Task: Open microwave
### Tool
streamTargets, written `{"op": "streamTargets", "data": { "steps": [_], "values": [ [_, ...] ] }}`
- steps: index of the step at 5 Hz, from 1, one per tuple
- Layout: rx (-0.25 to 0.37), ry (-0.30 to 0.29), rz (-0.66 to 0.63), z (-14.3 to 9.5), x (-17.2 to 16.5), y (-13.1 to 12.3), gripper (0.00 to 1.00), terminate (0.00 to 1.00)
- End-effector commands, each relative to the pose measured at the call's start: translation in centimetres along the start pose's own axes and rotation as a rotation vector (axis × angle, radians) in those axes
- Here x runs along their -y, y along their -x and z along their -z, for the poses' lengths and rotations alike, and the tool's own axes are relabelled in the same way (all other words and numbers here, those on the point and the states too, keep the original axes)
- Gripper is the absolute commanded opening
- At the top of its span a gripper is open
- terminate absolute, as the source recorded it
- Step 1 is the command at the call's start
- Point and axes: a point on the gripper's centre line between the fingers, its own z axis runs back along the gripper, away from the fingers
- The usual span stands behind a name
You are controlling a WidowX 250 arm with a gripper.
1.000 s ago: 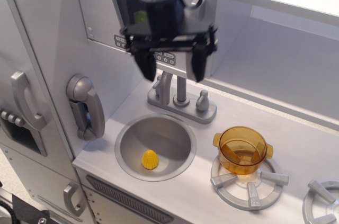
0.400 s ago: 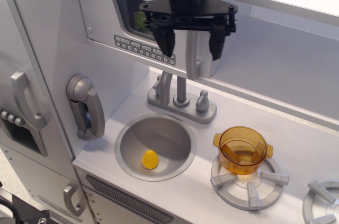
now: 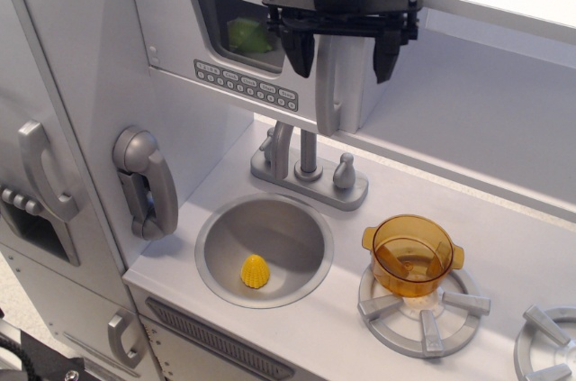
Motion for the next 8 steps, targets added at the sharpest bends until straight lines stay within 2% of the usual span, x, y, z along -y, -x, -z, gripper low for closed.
{"op": "streamTargets", "data": {
  "steps": [1,4,5,6,7,8],
  "values": [
    [0.073,-0.005,-0.009,-0.9,-0.1,-2.0,0.0,0.0],
    [0.051,0.011,0.039,-1.5,-1.0,-0.2,0.0,0.0],
    [0.016,0.021,0.081,-2.4,-2.6,1.9,0.0,0.0],
    [-0.014,-0.007,0.111,-3.8,-4.2,3.9,1.0,0.0],
    [-0.078,-0.046,0.116,-5.3,-5.8,6.0,1.0,0.0],
    [-0.151,-0.091,0.14,-6.1,-5.8,7.9,1.0,0.0]
  ]
}}
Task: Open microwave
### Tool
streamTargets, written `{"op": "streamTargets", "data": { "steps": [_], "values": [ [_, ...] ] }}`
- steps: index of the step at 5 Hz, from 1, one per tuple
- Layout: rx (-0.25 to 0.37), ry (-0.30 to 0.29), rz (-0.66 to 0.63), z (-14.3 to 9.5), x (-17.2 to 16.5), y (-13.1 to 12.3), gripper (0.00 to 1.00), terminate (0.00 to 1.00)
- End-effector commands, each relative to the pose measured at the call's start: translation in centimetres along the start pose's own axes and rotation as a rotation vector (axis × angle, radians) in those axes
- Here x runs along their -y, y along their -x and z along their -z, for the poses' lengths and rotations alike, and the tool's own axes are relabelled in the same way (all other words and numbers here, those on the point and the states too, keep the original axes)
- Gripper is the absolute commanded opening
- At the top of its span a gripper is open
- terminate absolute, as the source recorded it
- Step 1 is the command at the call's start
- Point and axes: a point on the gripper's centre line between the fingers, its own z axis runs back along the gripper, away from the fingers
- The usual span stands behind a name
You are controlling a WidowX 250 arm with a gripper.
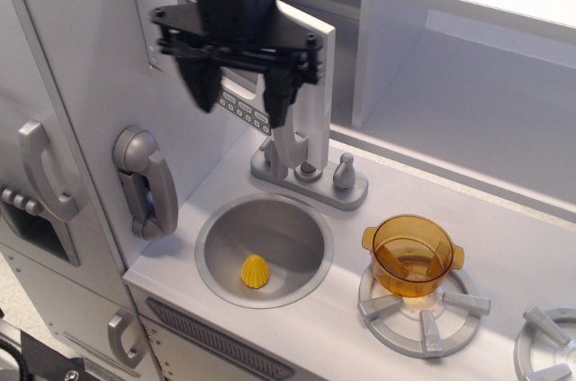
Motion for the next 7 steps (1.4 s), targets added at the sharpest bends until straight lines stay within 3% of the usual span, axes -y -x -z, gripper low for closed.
{"op": "streamTargets", "data": {
  "steps": [1,2,4,6,7],
  "values": [
    [-0.067,-0.009,0.036,-0.3,2.9,2.0,1.0,0.0],
    [-0.11,0.025,0.043,0.6,6.4,0.6,1.0,0.0],
    [-0.153,0.093,0.106,0.3,12.2,-3.1,1.0,0.0],
    [-0.134,0.113,0.211,-0.2,13.3,-5.5,1.0,0.0],
    [-0.114,0.088,0.237,-0.1,12.0,-7.2,1.0,0.0]
  ]
}}
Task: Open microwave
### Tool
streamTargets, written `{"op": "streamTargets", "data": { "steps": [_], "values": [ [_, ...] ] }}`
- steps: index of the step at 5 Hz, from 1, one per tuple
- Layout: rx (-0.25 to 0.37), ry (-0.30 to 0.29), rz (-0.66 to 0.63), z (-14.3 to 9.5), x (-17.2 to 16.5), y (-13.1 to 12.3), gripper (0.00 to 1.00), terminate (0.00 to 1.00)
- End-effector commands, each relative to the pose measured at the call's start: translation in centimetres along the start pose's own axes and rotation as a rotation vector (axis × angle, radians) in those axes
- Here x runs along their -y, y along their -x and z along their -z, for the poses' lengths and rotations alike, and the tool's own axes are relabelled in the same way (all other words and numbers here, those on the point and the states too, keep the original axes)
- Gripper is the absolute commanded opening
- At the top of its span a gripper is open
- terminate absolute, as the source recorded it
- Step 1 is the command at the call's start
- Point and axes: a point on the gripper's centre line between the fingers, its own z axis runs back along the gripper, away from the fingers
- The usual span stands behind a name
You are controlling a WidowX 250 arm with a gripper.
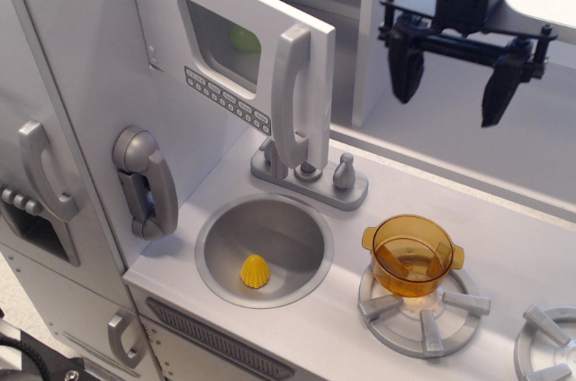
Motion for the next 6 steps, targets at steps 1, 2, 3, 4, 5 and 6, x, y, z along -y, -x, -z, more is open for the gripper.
{"op": "streamTargets", "data": {
  "steps": [1,2,3,4,5,6],
  "values": [
    [0.083,-0.036,0.016,-1.6,-3.1,-2.4,1.0,0.0],
    [0.114,-0.054,0.052,-1.1,-5.4,-1.3,1.0,0.0],
    [0.143,-0.025,0.083,-1.5,-8.2,0.5,1.0,0.0],
    [0.121,0.017,0.117,-2.5,-10.7,2.8,1.0,0.0],
    [0.158,0.018,0.112,-3.1,-12.7,5.4,1.0,0.0],
    [0.163,0.003,0.108,-2.7,-14.6,7.9,1.0,0.0]
  ]
}}
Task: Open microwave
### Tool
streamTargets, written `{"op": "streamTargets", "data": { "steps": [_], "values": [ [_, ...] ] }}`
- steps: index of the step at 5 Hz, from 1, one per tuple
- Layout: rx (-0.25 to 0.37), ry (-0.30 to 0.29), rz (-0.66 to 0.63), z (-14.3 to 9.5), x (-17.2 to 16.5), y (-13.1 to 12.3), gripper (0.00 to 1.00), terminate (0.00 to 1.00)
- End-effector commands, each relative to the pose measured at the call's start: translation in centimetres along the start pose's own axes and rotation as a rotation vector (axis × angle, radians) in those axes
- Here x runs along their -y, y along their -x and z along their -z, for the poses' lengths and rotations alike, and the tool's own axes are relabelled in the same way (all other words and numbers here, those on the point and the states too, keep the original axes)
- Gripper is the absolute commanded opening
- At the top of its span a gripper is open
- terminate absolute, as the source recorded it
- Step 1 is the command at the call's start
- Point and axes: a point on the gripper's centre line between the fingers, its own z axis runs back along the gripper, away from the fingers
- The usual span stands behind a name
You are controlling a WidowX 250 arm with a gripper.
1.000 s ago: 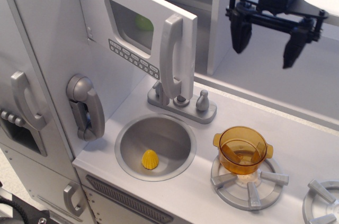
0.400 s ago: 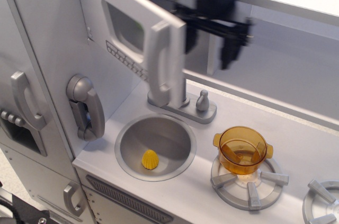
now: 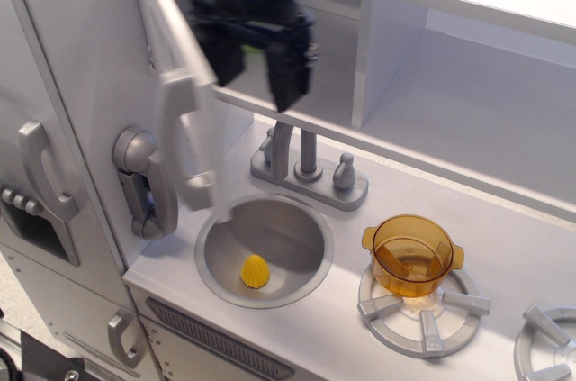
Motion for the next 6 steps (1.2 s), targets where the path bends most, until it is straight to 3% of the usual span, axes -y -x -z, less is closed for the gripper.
{"op": "streamTargets", "data": {
  "steps": [1,3,5,6],
  "values": [
    [0.051,-0.073,0.002,-0.7,-2.9,3.9,1.0,0.0],
    [0.074,-0.058,-0.013,-1.9,-3.2,4.5,1.0,0.0],
    [0.081,-0.004,-0.134,-4.7,-2.2,2.6,1.0,0.0],
    [0.081,-0.004,-0.134,-4.7,-2.2,2.6,1.0,0.0]
  ]
}}
